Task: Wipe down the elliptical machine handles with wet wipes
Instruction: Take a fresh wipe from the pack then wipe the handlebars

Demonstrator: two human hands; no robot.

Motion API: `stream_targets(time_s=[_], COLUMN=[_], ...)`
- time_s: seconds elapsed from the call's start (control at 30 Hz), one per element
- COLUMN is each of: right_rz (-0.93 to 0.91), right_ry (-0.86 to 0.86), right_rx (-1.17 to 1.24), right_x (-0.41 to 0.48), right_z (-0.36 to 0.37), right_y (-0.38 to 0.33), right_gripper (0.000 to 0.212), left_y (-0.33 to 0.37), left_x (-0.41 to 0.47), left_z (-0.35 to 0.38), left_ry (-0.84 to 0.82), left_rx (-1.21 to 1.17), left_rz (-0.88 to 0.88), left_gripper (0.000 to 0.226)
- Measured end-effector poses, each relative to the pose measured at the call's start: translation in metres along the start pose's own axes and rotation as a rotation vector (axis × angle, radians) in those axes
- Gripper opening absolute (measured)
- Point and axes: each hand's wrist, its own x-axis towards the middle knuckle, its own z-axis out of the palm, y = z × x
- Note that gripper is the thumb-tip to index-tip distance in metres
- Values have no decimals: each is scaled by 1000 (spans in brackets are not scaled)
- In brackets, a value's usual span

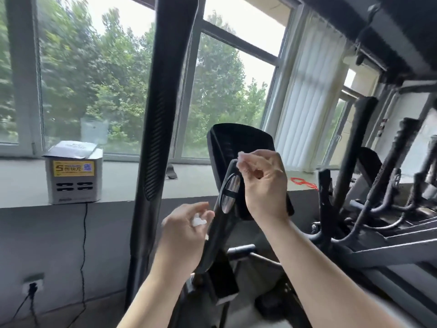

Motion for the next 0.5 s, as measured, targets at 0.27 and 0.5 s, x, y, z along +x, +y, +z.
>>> stream_targets(time_s=[0.27, 0.5], right_rz=[-275, 83], right_ry=[-283, 51], right_rx=[-76, 239], right_x=[-73, -14], right_z=[-3, 0], right_y=[16, 14], right_gripper=[12, 15], left_y=[-14, -15], left_x=[10, 6], left_z=[10, 14], left_ry=[-69, -20], left_rx=[-20, -96], left_rz=[29, -39], left_gripper=[27, 21])
